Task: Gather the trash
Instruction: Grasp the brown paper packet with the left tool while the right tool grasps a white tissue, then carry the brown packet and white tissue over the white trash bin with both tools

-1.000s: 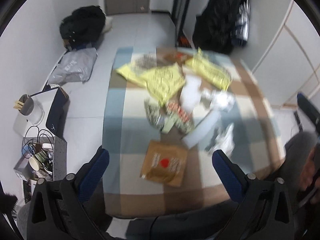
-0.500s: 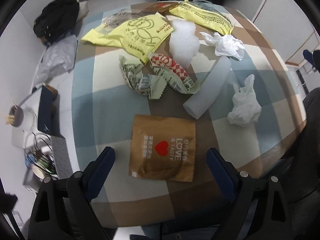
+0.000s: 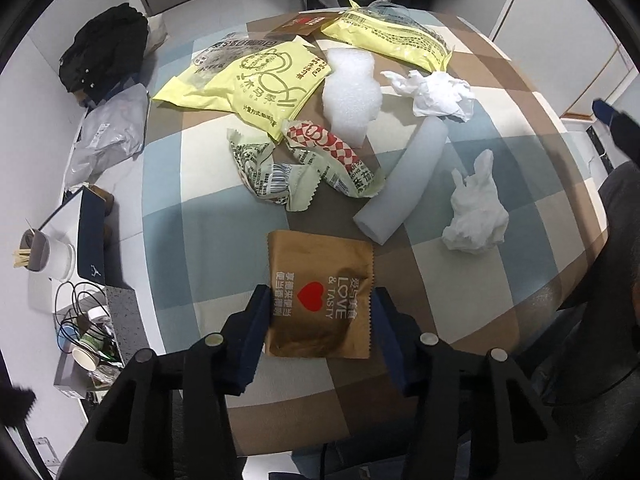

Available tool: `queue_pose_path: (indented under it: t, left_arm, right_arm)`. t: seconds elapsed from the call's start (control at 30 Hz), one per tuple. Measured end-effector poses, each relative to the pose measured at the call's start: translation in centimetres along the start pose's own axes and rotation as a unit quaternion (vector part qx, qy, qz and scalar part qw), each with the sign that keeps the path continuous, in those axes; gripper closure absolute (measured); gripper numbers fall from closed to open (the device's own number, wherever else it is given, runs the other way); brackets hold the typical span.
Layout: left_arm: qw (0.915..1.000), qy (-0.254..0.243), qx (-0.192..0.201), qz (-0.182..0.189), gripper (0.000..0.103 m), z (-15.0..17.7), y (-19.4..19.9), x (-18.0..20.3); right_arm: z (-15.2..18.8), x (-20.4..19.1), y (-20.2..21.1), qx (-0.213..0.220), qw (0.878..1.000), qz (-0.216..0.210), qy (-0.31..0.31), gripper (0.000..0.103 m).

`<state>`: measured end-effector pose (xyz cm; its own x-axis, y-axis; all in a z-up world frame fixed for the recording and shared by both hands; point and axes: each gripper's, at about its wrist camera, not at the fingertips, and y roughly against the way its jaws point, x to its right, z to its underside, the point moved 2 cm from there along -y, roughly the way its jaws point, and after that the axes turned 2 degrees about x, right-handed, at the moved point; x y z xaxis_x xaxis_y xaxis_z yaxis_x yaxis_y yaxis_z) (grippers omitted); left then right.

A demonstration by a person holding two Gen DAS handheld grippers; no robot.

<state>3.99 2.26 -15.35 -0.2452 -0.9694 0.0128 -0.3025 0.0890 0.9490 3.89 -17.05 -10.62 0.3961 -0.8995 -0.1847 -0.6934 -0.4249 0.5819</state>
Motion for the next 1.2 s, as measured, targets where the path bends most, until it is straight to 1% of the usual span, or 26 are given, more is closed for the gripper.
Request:
queue_pose_path:
  t: [0.17, 0.3, 0.37, 0.4, 0.43, 0.5, 0.57, 0.63, 0.7, 0.73, 0.77, 0.83, 0.87, 0.9, 0.93, 1.0, 1.07, 1.1, 1.13, 1.2]
  left_arm:
    - [0.9996, 0.019, 0.011, 0.016, 0.066, 0.0, -0.1, -0.7]
    - [0.9991, 0.027, 0.019, 0.026, 0.069, 0.0, -0.1, -0.8]
    - [0.9989, 0.026, 0.026, 0.029, 0.074, 0.1, 0.0, -0.9]
    - [0.9987, 0.025, 0.031, 0.032, 0.079, 0.1, 0.2, -0.8]
    - [0.9985, 0.025, 0.03, 0.037, 0.103, 0.1, 0.0, -1.2]
    - [0.9982, 0.03, 0.025, 0.046, 0.103, 0.3, -0.3, -1.3]
    - [0.9978, 0.033, 0.025, 0.052, 0.103, 0.5, -0.3, -1.2]
    - [0.9975, 0.033, 0.03, 0.055, 0.103, 0.5, -0.3, -1.3]
    - [0.9972, 0.033, 0.035, 0.057, 0.103, 0.5, -0.1, -1.5]
    - [0.9964, 0.034, 0.042, 0.065, 0.103, 0.6, 0.2, -1.6]
    - [0.9955, 0.036, 0.05, 0.072, 0.103, 0.6, 0.6, -1.7]
    - [0.9945, 0.041, 0.061, 0.075, 0.103, 0.6, 1.3, -2.0]
    - [0.9941, 0.042, 0.06, 0.08, 0.103, 0.7, 1.5, -2.1]
    - [0.9936, 0.043, 0.056, 0.088, 0.103, 0.8, 1.6, -2.2]
    - [0.9929, 0.043, 0.052, 0.098, 0.099, 1.0, 1.6, -2.1]
    - [0.9923, 0.033, 0.043, 0.112, 0.082, 1.2, 1.5, -1.5]
    - [0.9934, 0.01, 0.048, 0.104, 0.04, 1.5, 1.7, -0.5]
    - [0.9935, -0.007, 0.055, 0.1, 0.035, 1.6, 1.9, 0.1]
    - [0.993, -0.026, 0.061, 0.098, 0.032, 1.6, 2.1, 0.9]
    - [0.9926, -0.061, 0.063, 0.085, 0.032, 1.4, 2.0, 2.2]
  right_arm:
    - [0.8, -0.5, -0.7, -0.028, 1.0, 0.004, 0.008, 0.0]
    - [1.8, -1.2, -1.6, -0.058, 0.998, -0.009, 0.016, 0.001]
    - [2.2, -1.7, -2.2, -0.073, 0.997, -0.018, 0.017, 0.003]
    - [2.3, -2.0, -2.5, -0.079, 0.996, -0.022, 0.018, 0.004]
    - [2.4, -2.1, -2.7, -0.083, 0.996, -0.025, 0.019, 0.006]
    - [2.7, -2.9, -3.4, -0.094, 0.995, -0.036, 0.025, 0.007]
    - [3.0, -3.8, -4.3, -0.105, 0.993, -0.038, 0.038, 0.01]
    - [3.4, -4.5, -5.2, -0.117, 0.991, -0.033, 0.054, 0.019]
    - [3.8, -5.0, -6.1, -0.13, 0.989, -0.03, 0.063, 0.024]
    - [4.1, -5.2, -6.6, -0.138, 0.988, -0.03, 0.067, 0.029]
    - [4.3, -5.4, -6.8, -0.141, 0.987, -0.031, 0.068, 0.032]
    - [4.5, -5.5, -7.2, -0.146, 0.986, -0.031, 0.068, 0.042]
    - [4.6, -5.6, -7.3, -0.145, 0.987, -0.036, 0.066, 0.044]
    - [4.6, -5.6, -7.3, -0.144, 0.987, -0.04, 0.065, 0.05]
    - [4.6, -5.6, -7.3, -0.145, 0.986, -0.041, 0.066, 0.06]
    - [4.7, -5.6, -7.5, -0.148, 0.986, -0.043, 0.068, 0.069]
    - [4.6, -5.4, -7.5, -0.147, 0.986, -0.047, 0.066, 0.075]
    - [4.5, -5.2, -7.5, -0.148, 0.986, -0.048, 0.064, 0.077]
    - [4.5, -4.9, -7.4, -0.148, 0.986, -0.049, 0.059, 0.078]
    - [4.5, -4.4, -7.0, -0.145, 0.987, -0.051, 0.052, 0.079]
